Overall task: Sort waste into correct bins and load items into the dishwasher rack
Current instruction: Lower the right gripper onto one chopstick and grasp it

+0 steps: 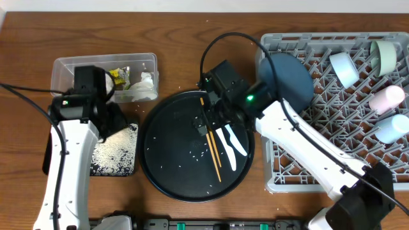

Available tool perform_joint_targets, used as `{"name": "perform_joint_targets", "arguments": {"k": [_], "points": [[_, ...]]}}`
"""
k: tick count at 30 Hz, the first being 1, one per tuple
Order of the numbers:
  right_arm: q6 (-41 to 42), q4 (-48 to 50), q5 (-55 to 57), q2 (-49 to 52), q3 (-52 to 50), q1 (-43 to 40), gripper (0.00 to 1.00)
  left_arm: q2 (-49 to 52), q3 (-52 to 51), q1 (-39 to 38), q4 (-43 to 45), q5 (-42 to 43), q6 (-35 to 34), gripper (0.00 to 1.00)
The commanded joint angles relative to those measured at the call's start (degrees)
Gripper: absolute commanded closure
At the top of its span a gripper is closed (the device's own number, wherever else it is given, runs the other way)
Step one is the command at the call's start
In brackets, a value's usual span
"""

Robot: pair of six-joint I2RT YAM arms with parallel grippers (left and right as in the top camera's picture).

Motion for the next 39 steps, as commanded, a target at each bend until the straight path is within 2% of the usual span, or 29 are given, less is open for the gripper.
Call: {"name": "perform_joint_targets", "arguments": {"k": [1, 7, 10, 18, 26, 39], "points": [[4.28, -0.48, -0.72, 3.82, 0.04, 2.64, 0.11, 0.31, -0.63, 0.33, -0.76, -0.31, -1.22, 0.31], [10.40, -0.17, -0.37, 9.27, 0.04, 6.49, 0.29, 0.31, -0.63, 4.85, -2.27, -0.24, -4.44, 0.31], [14.51, -0.22, 2.78, 11.54, 0.04, 7.52, 0.31, 0.31, -0.63, 9.25, -2.82, -0.26, -4.37, 0.30], [17.51, -0.28, 5.57, 16.83, 0.04, 7.78, 0.32, 0.31, -0.63, 16.37, -2.80, 2.95, -4.39, 0.27], [19.19, 0.09, 8.72, 20.26, 0.04, 7.76, 0.32, 0.31, -0.63, 16.44, -2.67, 2.95, -4.39, 0.27], [19.39, 0.35, 9.64, 20.41, 0.04, 8.79, 0.33, 0.31, -0.63, 16.44, -2.67, 2.95, -4.39, 0.27]]}}
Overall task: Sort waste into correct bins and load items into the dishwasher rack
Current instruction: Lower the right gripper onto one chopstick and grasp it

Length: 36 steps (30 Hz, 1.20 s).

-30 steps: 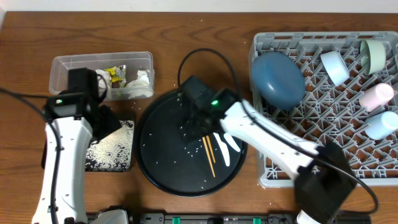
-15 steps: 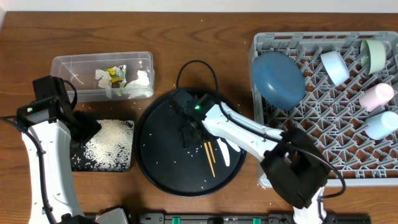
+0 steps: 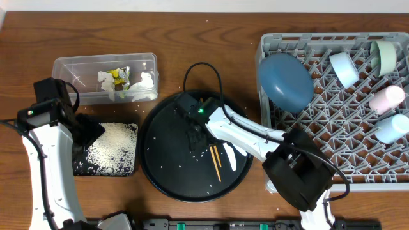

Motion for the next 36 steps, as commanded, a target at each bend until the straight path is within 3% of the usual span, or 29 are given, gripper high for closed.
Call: {"name": "perform_joint_targets", "arguments": {"k": [1, 36], "points": [[0.79, -0.02, 1.18, 0.39, 0.04, 1.44, 0.33, 0.22, -0.20, 0.35, -0.13, -0.07, -0.31, 0.27], [0.79, 1.05, 1.07, 3.61, 0.04, 3.76, 0.31, 0.22, -0.20, 0.35, -0.13, -0.07, -0.31, 0.27]]}}
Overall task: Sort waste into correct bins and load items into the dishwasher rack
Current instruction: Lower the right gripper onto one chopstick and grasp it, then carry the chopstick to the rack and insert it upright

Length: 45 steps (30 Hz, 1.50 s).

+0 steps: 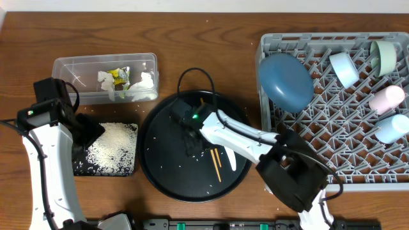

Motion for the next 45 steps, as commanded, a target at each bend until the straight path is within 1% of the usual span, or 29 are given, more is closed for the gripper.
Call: {"name": "perform_joint_targets", "arguments": {"k": [1, 3, 5, 7, 9, 11, 13, 15, 18, 23, 27, 30, 34, 38, 45], "points": [[0.76, 0.24, 0.39, 1.90, 0.04, 0.98, 0.31, 0.22, -0.20, 0.35, -0.13, -0.07, -0.31, 0.27], [0.74, 0.48, 0.42, 1.90, 0.04, 0.98, 0.32, 0.22, -0.20, 0.35, -0.13, -0.07, -0.31, 0.27], [0.76, 0.79, 0.39, 1.90, 0.04, 0.98, 0.37, 0.22, -0.20, 0.35, -0.15, -0.07, -0.31, 0.27], [0.74, 0.85, 0.42, 1.90, 0.04, 0.92, 0.46, 0.22, -0.20, 0.35, -0.13, -0.07, -0.31, 0.27], [0.74, 0.85, 0.55, 1.90, 0.04, 0.87, 0.59, 0.22, -0.20, 0.35, -0.13, -0.07, -0.31, 0.27], [0.70, 0.85, 0.90, 1.90, 0.04, 0.85, 0.66, 0.22, -0.20, 0.35, -0.15, -0.07, -0.31, 0.27], [0.70, 0.83, 2.03, 1.90, 0.04, 0.87, 0.71, 0.22, -0.20, 0.35, -0.15, -0.07, -0.31, 0.27], [0.72, 0.83, 3.10, 1.90, 0.04, 0.90, 0.72, 0.22, -0.20, 0.35, -0.15, -0.07, -0.31, 0.27], [0.74, 0.85, 3.63, 1.90, 0.04, 0.94, 0.80, 0.22, -0.20, 0.35, -0.15, -0.07, -0.31, 0.27], [0.76, 0.90, 3.63, 1.90, 0.04, 0.92, 0.89, 0.22, -0.20, 0.35, -0.15, -0.07, -0.31, 0.27], [0.76, 0.90, 3.61, 1.90, 0.04, 0.92, 0.93, 0.22, -0.20, 0.35, -0.15, -0.07, -0.31, 0.27], [0.76, 0.87, 3.58, 1.70, 0.07, 0.92, 0.99, 0.22, -0.20, 0.35, -0.15, -0.07, -0.31, 0.27], [0.52, 0.76, 3.43, -0.09, 0.52, 0.44, 0.99, 0.22, -0.20, 0.35, -0.15, -0.07, -0.31, 0.27], [-0.63, 0.50, 3.41, -4.59, 1.40, -1.31, 0.99, 0.22, -0.20, 0.35, -0.15, -0.07, -0.31, 0.27], [-6.45, -1.60, 3.45, -15.54, 1.68, -5.66, 0.99, 0.22, -0.20, 0.35, -0.15, -0.07, -0.31, 0.27]]}}
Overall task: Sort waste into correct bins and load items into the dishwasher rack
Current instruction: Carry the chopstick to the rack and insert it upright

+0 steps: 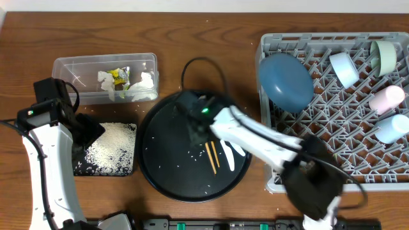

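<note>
A round black tray (167, 167) lies mid-table, sprinkled with rice grains. On it are a pair of wooden chopsticks (211, 158) and white plastic cutlery (229, 153). My right gripper (197, 132) is low over the tray, and the upper end of the chopsticks runs under its fingers, which seem shut on them. My left gripper (85, 135) is at the left edge of a small black container of rice (112, 150); its fingers are hidden. The grey dish rack (319, 153) at the right holds a blue bowl (285, 80) and several cups.
A clear plastic bin (105, 76) with wrappers and crumpled paper sits at the back left, just behind the rice container. The right arm's cable loops over the back of the tray. The rack's left wall stands close to the tray's right rim.
My right gripper has shifted a little right and back on the tray. The visible part of the chopsticks has moved back with it and turned slightly. The left arm has not moved.
At first my right gripper was at the tray's back right by the full-length chopsticks, and the left arm was over the rice container. Then the left arm stood further left, and the right gripper covered the chopsticks' upper end, where it remains, the chopsticks now slightly shifted.
</note>
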Available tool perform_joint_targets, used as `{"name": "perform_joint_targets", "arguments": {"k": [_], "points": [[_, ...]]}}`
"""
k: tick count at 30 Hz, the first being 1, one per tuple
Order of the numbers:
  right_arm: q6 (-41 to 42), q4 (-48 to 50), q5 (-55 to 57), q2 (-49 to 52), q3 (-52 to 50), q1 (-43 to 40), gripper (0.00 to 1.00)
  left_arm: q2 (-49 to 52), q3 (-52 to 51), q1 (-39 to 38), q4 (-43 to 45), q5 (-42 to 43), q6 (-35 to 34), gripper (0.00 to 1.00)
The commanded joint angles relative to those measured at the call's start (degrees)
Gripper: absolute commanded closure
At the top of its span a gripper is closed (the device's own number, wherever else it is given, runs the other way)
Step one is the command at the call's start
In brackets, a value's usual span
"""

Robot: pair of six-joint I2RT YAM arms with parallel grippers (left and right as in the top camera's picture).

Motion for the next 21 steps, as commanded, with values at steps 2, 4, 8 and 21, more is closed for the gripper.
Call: {"name": "perform_joint_targets", "arguments": {"k": [2, 4, 8, 21], "points": [[-5.40, -2.56, 1.14, -8.61, 1.62, -3.67, 0.99, 0.22, -0.20, 0.35, -0.15, -0.09, -0.31, 0.27], [-6.80, -5.49, 3.02, -11.65, 1.62, -5.88, 0.99, 0.22, -0.20, 0.35, -0.15, -0.09, -0.31, 0.27], [-9.16, -10.95, 8.31, -16.00, 1.62, -10.95, 0.99, 0.22, -0.20, 0.35, -0.15, -0.07, -0.31, 0.27], [-18.38, -16.70, 14.27, -19.37, 0.83, -36.68, 0.99, 0.22, -0.20, 0.35, -0.15, -0.09, -0.31, 0.27]]}}
